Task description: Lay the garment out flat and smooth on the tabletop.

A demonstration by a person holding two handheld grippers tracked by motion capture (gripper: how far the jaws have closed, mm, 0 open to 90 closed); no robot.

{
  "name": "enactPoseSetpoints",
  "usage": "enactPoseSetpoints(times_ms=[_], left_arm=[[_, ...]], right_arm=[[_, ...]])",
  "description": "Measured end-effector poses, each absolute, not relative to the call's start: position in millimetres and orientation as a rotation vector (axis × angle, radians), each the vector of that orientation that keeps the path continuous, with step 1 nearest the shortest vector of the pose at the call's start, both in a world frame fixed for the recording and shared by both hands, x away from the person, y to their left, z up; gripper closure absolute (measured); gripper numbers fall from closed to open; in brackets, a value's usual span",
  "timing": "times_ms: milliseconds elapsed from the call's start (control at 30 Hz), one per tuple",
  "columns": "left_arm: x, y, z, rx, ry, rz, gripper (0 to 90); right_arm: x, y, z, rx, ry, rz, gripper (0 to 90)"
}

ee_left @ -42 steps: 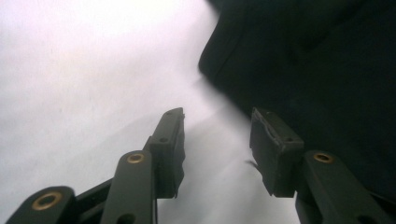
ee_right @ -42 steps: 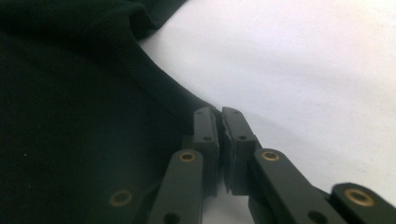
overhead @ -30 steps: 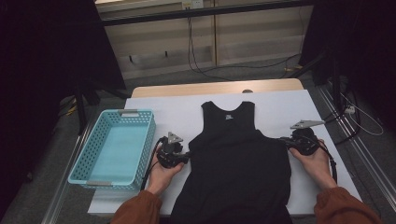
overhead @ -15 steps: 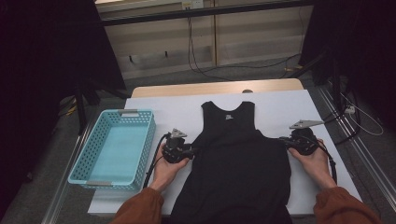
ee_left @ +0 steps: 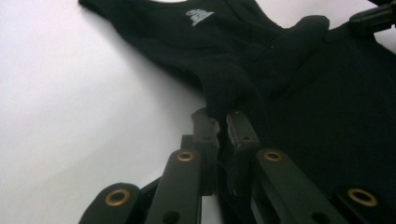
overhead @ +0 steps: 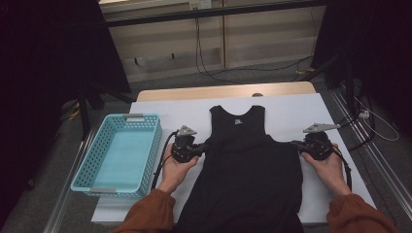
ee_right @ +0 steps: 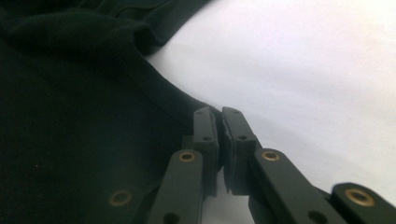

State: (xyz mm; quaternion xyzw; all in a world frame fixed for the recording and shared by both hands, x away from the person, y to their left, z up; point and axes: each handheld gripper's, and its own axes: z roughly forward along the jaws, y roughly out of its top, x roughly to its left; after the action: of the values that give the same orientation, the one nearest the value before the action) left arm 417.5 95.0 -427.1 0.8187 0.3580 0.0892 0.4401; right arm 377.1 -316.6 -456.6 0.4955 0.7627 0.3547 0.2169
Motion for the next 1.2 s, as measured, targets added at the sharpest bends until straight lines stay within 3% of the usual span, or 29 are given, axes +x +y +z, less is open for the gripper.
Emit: enactPoseSetpoints(times_ms=[367, 600, 833, 1000, 1200], left_arm=[[413.5, 55.1, -450.0, 2.136, 0.829, 0.17, 80.8], [407.2, 46.9, -457.7, 2.18, 0.787, 0.175, 71.7], [412.1, 67.1, -446.3, 2.15, 0.796, 0.185, 52.6], [415.6, 78.6, -441.5, 2.136, 0.8, 0.215, 50.9], [423.0, 85.0, -447.0, 2.156, 0.833, 0.279, 61.2]], right_arm=[[377.1, -315.0, -458.4, 1.364, 2.122, 0.948, 85.3], [377.6, -313.7, -460.3, 1.363, 2.132, 0.936, 85.3], [377.7, -313.4, -461.6, 1.37, 2.134, 0.93, 85.2], [378.1, -313.0, -462.1, 1.365, 2.135, 0.926, 85.2], [377.8, -312.9, -462.0, 1.365, 2.135, 0.926, 85.1]])
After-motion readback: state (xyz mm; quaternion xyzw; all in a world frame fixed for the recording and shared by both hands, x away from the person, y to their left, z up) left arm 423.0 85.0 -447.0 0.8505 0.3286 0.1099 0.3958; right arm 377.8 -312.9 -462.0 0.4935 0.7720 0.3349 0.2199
